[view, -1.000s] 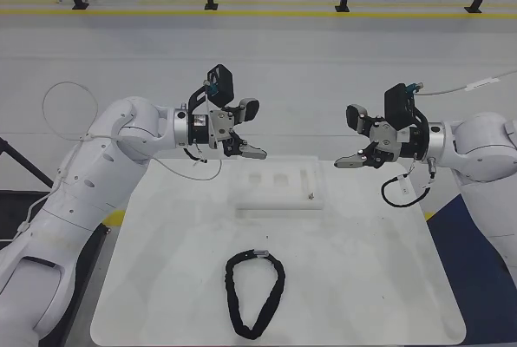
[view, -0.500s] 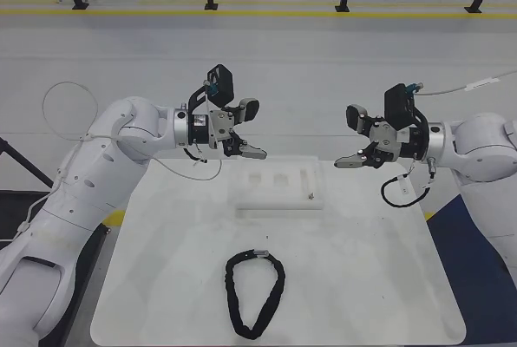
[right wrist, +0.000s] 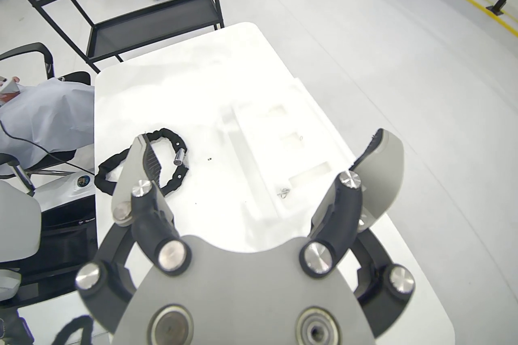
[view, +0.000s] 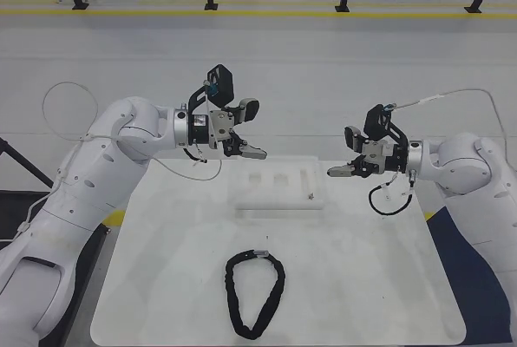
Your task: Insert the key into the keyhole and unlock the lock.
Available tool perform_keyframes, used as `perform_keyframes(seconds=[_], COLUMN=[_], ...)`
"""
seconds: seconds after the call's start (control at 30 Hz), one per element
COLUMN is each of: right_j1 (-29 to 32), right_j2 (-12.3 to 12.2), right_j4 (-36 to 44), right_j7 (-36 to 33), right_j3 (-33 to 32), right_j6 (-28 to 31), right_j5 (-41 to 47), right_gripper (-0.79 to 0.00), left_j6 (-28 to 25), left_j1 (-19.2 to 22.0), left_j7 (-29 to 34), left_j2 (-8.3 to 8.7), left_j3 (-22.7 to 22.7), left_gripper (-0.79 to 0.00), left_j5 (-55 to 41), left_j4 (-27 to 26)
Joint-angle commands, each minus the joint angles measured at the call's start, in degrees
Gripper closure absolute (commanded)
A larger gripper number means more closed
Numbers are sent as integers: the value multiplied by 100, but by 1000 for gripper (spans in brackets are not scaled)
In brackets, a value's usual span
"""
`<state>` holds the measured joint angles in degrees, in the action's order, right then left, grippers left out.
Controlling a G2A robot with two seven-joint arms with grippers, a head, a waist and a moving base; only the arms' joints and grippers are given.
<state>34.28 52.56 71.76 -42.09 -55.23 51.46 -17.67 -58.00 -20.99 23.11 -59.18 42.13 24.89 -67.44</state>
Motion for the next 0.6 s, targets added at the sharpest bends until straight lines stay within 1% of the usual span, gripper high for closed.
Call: perform_keyframes(seconds=[0.0, 0.3, 0.57], right_j1=[-40, -257, -397], right_j2=[39, 258, 462], right_j4=[-181, -878, -1231], right_j7=[29, 228, 398], right_j3=[104, 546, 804], right_j6=[-75, -423, -1135], right_j5=[4, -26, 134], right_gripper=[-785, -785, -785], left_j6=[0, 0, 0], left_j1=[0, 0, 0], left_j7=[0, 0, 0], left_j2=[0, 0, 0], left_j3=[0, 0, 0], left_gripper=[-785, -785, -785], left_j5=[0, 0, 0], left_j4=[0, 0, 0])
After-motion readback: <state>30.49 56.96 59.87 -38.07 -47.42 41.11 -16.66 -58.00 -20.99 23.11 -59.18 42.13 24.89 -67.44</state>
